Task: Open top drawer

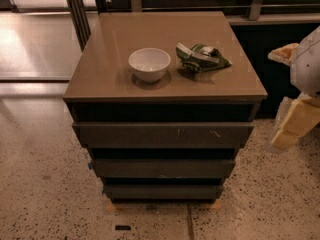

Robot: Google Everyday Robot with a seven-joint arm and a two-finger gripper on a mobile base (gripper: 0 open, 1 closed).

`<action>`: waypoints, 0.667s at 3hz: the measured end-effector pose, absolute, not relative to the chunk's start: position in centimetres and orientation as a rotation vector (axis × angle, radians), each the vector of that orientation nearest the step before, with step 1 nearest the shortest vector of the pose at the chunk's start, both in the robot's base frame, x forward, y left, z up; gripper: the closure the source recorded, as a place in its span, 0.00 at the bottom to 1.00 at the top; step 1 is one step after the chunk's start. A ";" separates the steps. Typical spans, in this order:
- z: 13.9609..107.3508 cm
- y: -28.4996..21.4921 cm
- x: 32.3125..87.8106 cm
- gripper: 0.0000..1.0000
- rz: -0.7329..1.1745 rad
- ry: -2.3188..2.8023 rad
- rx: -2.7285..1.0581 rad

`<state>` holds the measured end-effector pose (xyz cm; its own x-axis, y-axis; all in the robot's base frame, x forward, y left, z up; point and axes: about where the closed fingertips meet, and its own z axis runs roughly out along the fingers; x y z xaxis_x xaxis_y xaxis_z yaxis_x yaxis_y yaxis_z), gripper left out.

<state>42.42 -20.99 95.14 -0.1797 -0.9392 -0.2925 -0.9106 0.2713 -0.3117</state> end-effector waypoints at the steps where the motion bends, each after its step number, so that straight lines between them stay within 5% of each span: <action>1: 87.0 -20.9 40.5 0.00 0.113 2.101 -1.586; 2: 83.9 -20.9 39.5 0.15 0.186 2.090 -1.480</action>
Offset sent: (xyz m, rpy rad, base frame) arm -0.0168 0.0001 -0.0695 0.1407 0.0327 -0.0010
